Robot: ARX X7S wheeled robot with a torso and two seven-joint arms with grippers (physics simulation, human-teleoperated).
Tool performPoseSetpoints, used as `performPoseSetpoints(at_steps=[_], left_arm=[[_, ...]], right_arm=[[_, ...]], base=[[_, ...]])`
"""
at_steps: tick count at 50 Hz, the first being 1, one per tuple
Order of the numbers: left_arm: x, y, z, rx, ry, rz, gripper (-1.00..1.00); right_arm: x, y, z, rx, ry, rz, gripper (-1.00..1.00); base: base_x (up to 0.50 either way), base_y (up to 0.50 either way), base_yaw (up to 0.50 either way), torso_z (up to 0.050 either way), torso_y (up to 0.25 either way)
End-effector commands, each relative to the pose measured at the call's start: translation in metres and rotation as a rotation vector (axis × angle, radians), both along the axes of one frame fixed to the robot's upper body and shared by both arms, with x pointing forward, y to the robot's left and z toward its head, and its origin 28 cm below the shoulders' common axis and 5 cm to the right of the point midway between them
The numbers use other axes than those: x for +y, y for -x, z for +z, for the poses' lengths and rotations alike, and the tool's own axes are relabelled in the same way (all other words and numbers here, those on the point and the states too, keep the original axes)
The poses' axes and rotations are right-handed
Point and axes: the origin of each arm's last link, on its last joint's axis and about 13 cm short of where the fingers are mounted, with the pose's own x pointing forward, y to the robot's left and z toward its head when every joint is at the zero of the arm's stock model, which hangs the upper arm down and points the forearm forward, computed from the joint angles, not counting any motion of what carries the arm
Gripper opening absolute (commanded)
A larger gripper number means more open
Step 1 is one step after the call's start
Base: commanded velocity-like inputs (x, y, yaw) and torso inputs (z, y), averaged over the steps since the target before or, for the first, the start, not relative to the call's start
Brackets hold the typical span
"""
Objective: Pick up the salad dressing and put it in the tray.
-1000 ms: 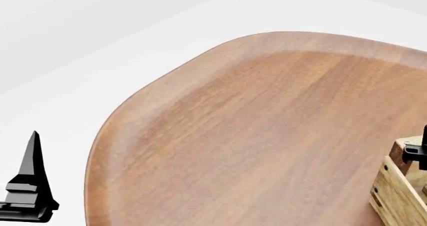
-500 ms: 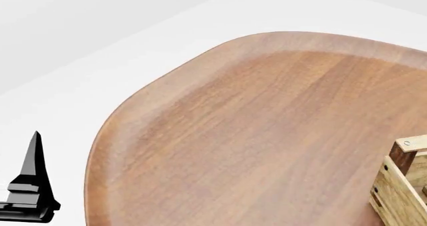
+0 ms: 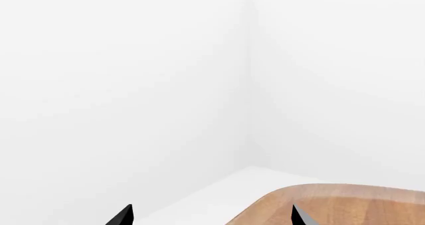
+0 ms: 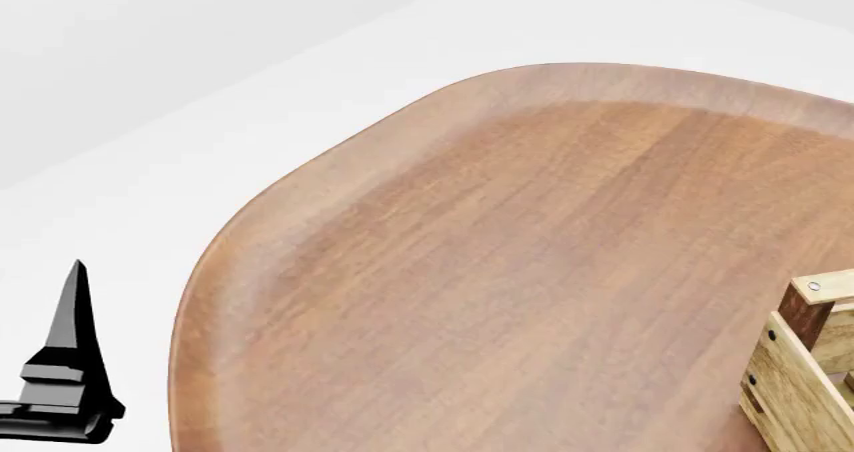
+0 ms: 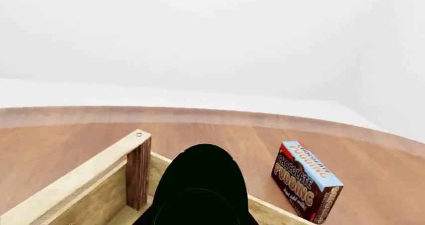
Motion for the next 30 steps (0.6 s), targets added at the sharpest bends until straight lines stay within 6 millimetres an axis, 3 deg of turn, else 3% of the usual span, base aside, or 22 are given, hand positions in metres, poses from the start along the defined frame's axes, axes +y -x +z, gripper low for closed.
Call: performPoseSetpoints(at_steps=[1,16,30], left_arm=[[-0.001,0.000,0.000,-0.001,-0.004,-0.002,1.00],[-0.001,0.000,-0.002,0.001,-0.006,0.001,1.00],[-0.001,0.000,-0.002,0.001,-0.006,0.002,1.00]], right_arm=[[-0.017,0.009,-0.012,0.025,-0.007,-0.115,-1.00],[-0.033,0.015,-0.042,0.039,-0.012,-0.112,-1.00],[-0.025,0.022,-0.073,0.098,-0.056,-0.124,-1.00]], base=[[0.00,0.00,0.00,0.000,0.000],[0.00,0.00,0.00,0.000,0.001],[0.00,0.00,0.00,0.000,0.001]])
